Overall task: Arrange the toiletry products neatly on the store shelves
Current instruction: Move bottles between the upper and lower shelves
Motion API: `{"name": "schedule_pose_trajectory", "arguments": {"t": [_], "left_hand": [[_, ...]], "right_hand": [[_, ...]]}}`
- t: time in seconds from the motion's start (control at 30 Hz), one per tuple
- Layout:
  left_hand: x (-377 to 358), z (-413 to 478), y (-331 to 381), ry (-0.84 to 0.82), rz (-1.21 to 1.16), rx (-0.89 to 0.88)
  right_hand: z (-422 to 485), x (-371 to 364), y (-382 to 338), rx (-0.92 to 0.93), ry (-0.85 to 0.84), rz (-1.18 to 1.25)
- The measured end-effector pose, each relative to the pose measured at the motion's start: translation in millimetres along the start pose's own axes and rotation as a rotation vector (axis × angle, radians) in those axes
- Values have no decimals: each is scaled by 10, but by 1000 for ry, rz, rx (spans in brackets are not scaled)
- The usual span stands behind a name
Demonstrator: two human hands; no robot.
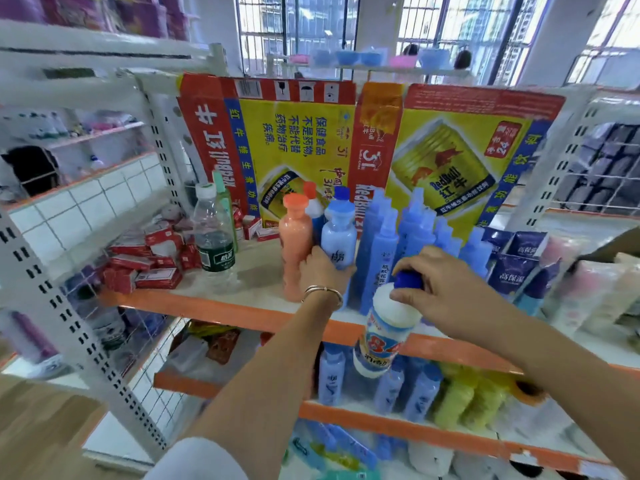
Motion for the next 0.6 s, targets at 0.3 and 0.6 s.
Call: {"name": "schedule_pose_trajectory", "arguments": {"t": [0.3, 0.6], "left_hand": [[389, -313, -133, -51, -247, -105], [1139, -555, -353, 14, -421, -70]], "right_hand": [[316, 337, -150, -53, 102, -69], [888, 147, -386, -24, 140, -34]]}}
Point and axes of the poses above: each hand's wrist, its own z-axis towards the middle knuckle, its own x-axis out of the back of the hand, y = z × x, the point moved 2 cm from there along z, towards the middle knuckle, and after that the axes turned 10 degrees about -z, right-handed, at the moved point
